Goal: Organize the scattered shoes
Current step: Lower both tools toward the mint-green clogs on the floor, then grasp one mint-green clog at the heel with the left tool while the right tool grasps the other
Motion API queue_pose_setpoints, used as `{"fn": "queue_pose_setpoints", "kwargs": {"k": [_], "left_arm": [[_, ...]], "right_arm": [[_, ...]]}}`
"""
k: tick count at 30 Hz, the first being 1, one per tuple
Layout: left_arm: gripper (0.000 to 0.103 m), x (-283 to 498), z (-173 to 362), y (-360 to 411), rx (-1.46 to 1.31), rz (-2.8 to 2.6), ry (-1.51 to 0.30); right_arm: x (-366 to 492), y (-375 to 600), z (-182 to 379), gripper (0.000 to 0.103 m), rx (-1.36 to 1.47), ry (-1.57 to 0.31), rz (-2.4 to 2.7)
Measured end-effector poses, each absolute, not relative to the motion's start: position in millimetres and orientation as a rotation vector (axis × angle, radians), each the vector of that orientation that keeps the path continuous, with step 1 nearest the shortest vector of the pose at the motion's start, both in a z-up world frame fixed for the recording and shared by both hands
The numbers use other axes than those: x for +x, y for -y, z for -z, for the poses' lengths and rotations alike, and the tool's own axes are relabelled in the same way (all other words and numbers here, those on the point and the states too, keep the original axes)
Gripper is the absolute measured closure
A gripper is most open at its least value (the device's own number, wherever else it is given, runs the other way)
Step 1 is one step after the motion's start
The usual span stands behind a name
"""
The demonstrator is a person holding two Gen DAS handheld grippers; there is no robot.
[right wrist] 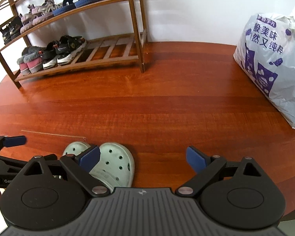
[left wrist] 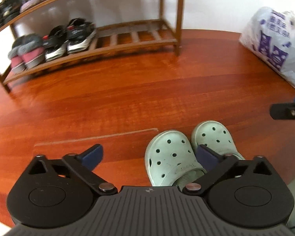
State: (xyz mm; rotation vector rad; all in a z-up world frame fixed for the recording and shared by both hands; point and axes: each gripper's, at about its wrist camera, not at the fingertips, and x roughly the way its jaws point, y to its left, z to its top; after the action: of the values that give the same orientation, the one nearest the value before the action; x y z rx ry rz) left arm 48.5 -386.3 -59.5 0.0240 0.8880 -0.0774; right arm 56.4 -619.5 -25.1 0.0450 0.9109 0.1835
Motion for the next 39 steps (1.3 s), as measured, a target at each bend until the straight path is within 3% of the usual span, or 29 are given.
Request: {"fn": "queue_pose_setpoints", "kwargs": {"k": [24,39], "left_arm": [[0.0,57,109,399,-0.06,0.139,-1.05],[0.0,61,112,375,-0.136,0.097,-1.038]], "right_arm": [[49,628,41,0.006,0.071,-0.956,-0.167],[50,629,46,0.006,0.084,-0.958,-0.173]]}}
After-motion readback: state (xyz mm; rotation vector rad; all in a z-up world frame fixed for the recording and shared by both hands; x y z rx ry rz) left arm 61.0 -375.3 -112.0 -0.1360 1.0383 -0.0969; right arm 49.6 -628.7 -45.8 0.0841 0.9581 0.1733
